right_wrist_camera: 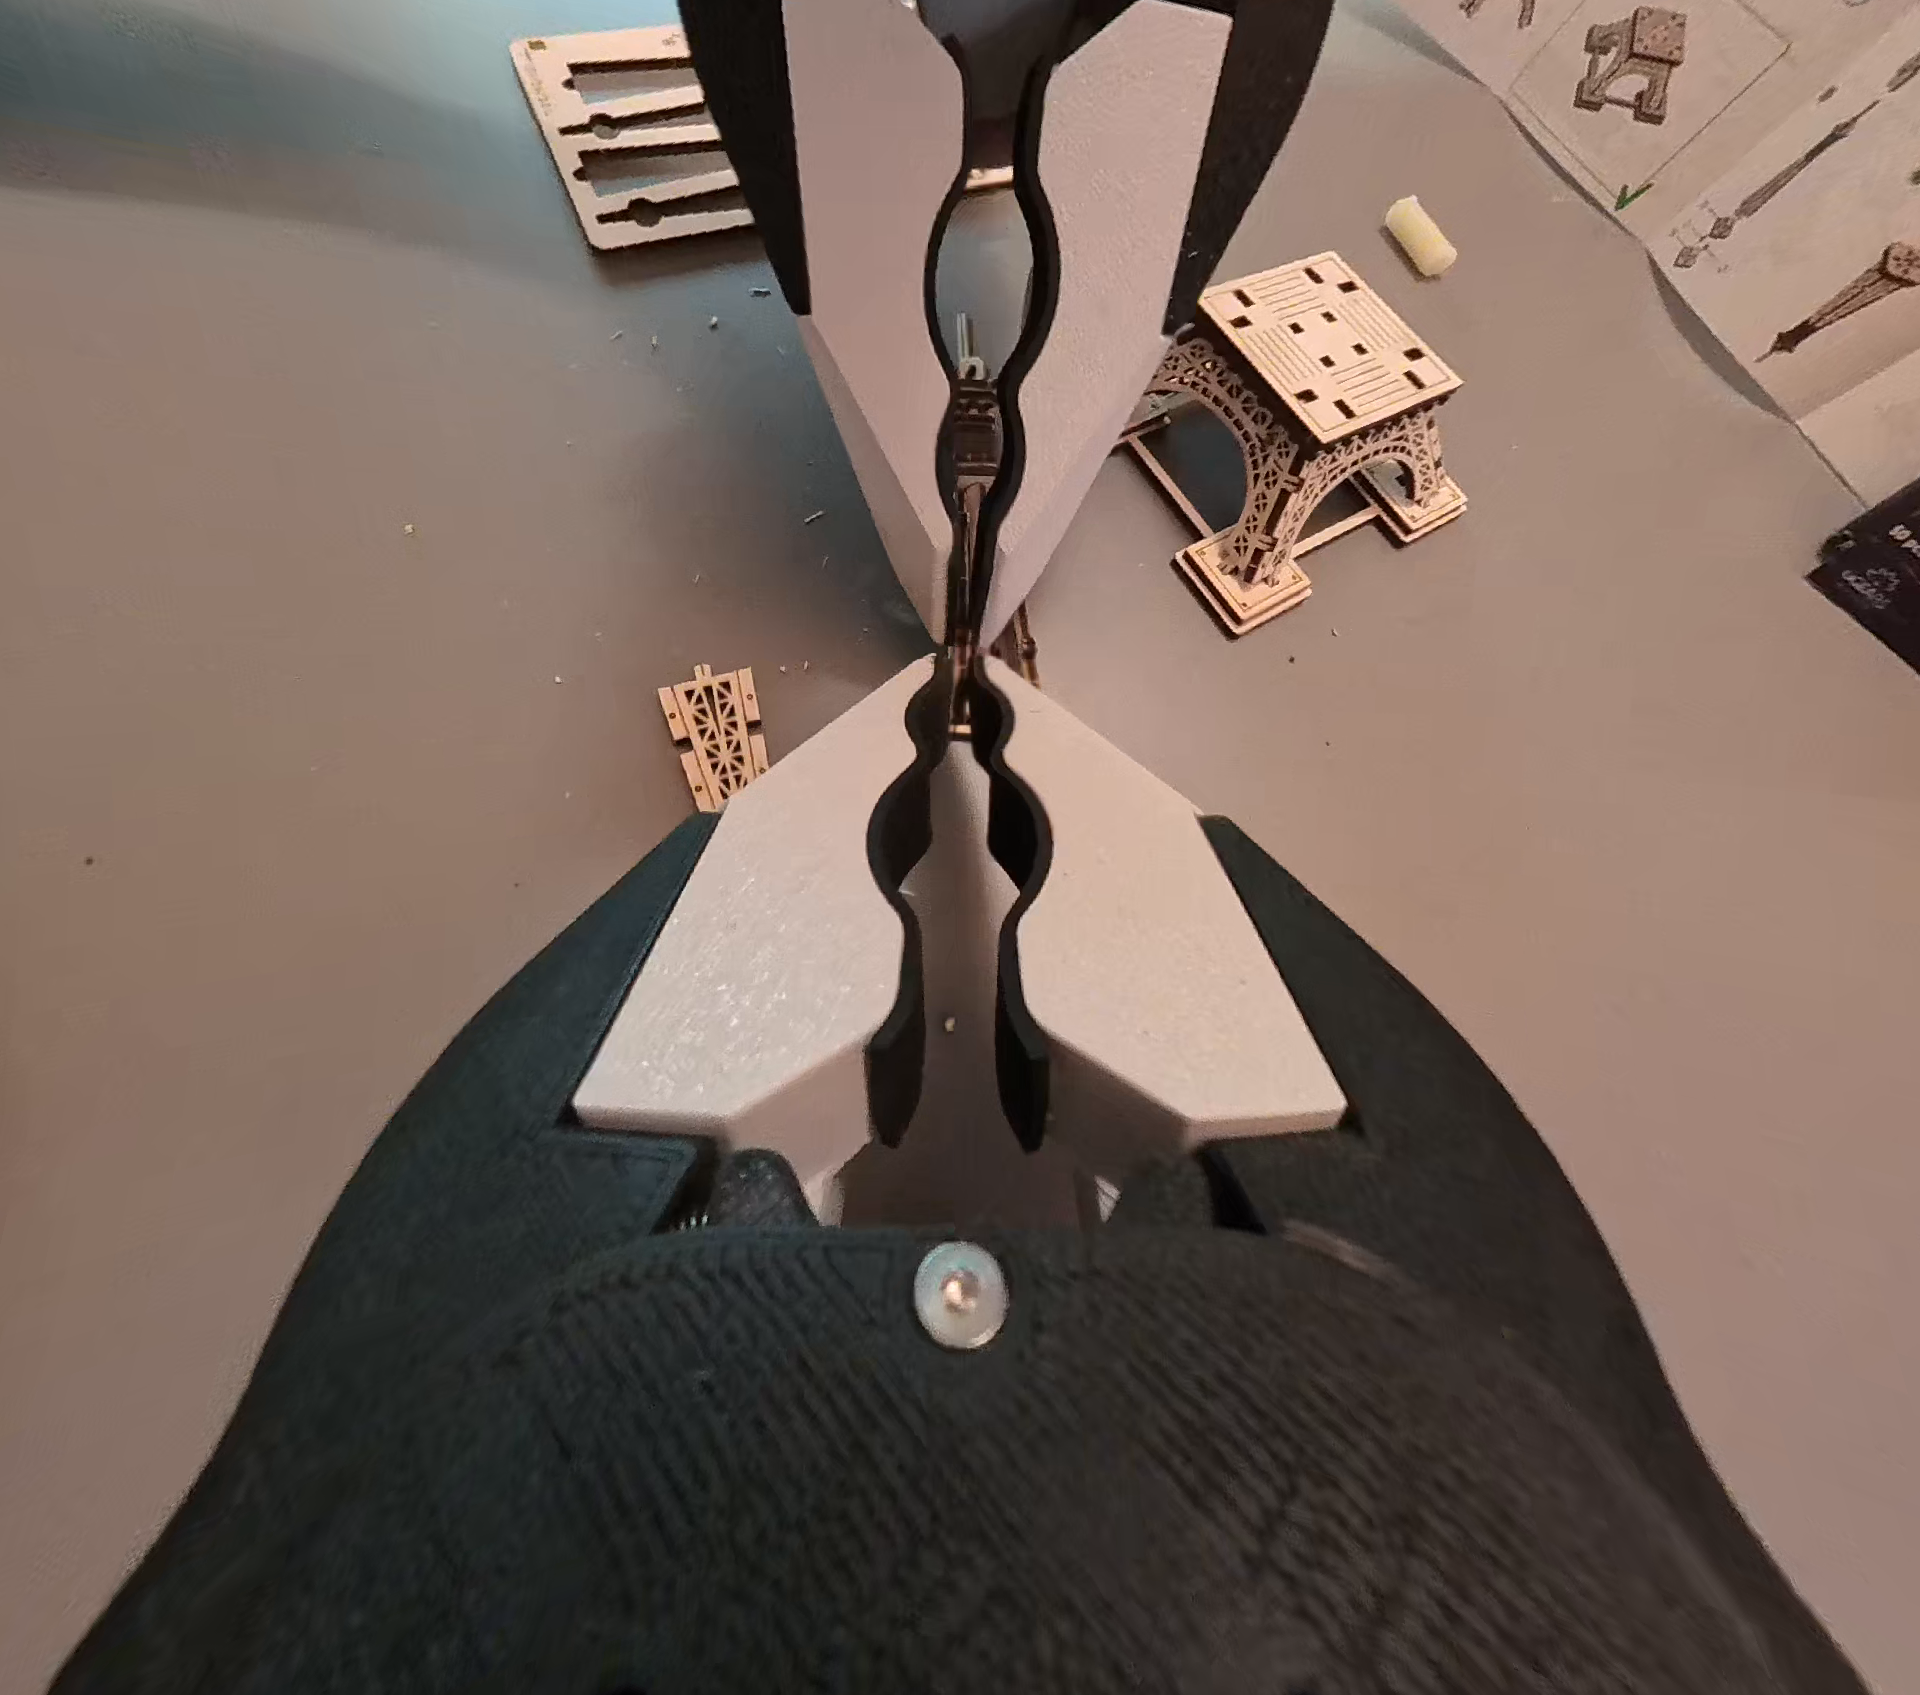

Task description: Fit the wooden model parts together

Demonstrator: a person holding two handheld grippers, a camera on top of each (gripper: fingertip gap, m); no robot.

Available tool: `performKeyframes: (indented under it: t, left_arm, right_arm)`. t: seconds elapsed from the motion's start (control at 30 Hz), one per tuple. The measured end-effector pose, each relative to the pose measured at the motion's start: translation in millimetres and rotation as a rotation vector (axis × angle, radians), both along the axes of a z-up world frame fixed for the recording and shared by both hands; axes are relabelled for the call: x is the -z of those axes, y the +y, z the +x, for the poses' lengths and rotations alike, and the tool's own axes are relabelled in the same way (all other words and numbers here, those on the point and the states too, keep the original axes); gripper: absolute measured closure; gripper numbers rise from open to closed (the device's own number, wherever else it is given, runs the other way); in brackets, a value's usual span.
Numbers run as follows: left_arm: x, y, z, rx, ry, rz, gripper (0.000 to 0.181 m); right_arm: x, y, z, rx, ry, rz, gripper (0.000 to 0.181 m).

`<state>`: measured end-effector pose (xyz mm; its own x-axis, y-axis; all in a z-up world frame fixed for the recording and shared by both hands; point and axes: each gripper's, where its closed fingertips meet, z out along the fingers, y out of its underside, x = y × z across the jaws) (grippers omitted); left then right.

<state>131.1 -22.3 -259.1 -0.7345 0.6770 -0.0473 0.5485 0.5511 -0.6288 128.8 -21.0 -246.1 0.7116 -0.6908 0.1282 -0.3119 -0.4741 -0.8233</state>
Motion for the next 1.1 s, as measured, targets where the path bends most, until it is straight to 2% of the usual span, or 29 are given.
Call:
performKeyframes:
  t: [0.47,0.67,0.97,1.1]
  left_arm:
    - [-1,-3,4,-0.017,0.013,-0.018,0.180]
    - [-18,3,17,-0.088,0.071,-0.082,0.180]
    - [-2,4,17,-0.054,-0.101,-0.023,0.181]
    - [-3,2,11,-0.043,-0.078,-0.014,0.179]
  right_arm:
    - [2,0,7,0.037,0.014,-0.003,0.181]
    - [2,0,7,0.040,0.001,-0.015,0.181]
    - [2,-1,8,0.045,0.007,-0.009,0.181]
    - [2,-1,8,0.050,0.007,-0.009,0.181]
